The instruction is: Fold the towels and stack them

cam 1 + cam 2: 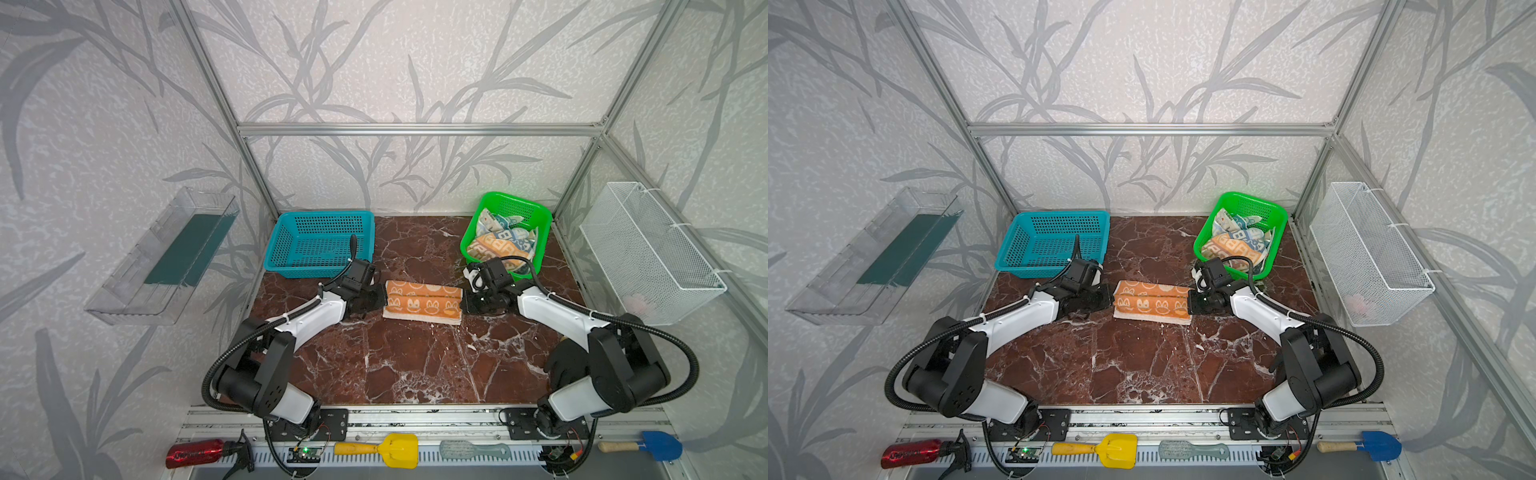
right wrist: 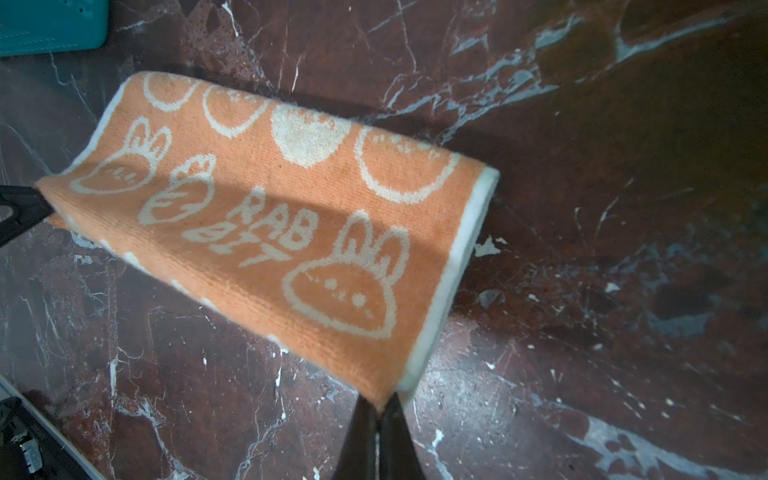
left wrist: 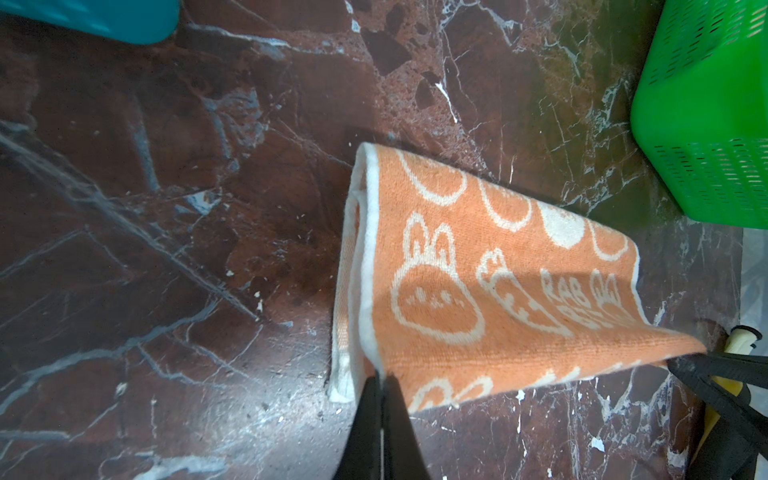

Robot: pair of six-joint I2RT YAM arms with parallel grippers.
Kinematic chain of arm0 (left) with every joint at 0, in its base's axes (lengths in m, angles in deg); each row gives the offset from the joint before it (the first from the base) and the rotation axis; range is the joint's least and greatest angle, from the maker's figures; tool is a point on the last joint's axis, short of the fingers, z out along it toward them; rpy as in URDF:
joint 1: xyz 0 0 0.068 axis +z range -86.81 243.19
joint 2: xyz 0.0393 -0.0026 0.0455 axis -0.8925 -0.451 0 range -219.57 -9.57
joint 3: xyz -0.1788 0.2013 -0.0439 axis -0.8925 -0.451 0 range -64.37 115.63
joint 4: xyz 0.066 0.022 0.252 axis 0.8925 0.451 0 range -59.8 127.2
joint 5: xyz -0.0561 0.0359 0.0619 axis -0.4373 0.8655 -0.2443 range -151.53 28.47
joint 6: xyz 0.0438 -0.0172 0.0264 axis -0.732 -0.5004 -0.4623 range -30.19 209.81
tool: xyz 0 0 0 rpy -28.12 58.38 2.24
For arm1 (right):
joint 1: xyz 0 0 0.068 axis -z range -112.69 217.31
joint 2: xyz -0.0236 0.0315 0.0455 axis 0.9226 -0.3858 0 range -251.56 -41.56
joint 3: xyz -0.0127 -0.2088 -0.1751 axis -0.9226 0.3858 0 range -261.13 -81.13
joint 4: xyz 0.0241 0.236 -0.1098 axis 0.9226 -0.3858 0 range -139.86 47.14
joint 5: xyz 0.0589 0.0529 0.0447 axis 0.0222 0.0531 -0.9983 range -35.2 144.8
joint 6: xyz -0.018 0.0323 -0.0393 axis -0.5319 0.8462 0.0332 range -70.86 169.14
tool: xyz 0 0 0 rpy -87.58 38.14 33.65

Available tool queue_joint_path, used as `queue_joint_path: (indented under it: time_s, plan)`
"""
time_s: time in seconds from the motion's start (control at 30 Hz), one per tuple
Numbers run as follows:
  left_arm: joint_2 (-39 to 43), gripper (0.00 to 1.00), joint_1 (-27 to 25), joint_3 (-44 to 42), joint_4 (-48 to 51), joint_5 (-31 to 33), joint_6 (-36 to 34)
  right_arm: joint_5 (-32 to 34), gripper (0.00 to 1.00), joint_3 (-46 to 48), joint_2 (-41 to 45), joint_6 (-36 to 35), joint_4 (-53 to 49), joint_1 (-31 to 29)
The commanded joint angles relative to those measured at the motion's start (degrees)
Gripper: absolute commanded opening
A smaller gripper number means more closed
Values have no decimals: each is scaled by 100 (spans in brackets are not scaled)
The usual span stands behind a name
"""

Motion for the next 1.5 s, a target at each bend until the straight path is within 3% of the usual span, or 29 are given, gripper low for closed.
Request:
queue_joint_path:
  time_s: [0.0, 0.33, 0.43, 0.47, 0.53, 0.67, 0.77, 0.87, 0.97, 1.1, 1.33, 1.47]
  plan:
    - [-35, 0, -30, -42, -4, -6, 90, -14, 4, 173, 84, -44, -76, 24]
    - [-473, 0, -44, -232, -306, -32, 135, -209, 7, 469, -203, 56, 282, 14]
    - [-450, 0, -43, -181, -241, -16, 96, -248, 14, 469, -205, 33, 264, 15]
    - [-436, 1, -43, -155, -208, -28, 88, -259, 21, 464, -176, 24, 249, 13]
    - [-359, 14, -52, -100, -150, -68, 77, -253, 31, 438, -72, 12, 202, 13]
    - [-8, 55, -52, -10, -48, -161, 86, -233, 51, 309, 266, -34, -48, 17]
    - [408, 80, -94, 101, 36, -202, 178, -263, 68, 154, 541, 10, -251, 14]
    - [623, 99, -104, 225, -104, -327, 426, -552, 81, 62, 791, 336, -84, 8]
    - [391, 99, -64, 163, -884, -825, 1123, -1092, 90, 58, 683, 744, 432, -19]
    - [-360, 99, -67, 223, -1738, -1554, 1841, -1643, 96, 306, 364, 1235, 1390, -72]
    - [-1303, 99, -99, 42, -2428, -1733, 2087, -2015, 100, 816, -265, 1701, 2363, -70]
    - [-1294, 99, -101, -313, -2397, -1562, 1969, -2090, 99, 1088, -457, 1780, 2603, -69]
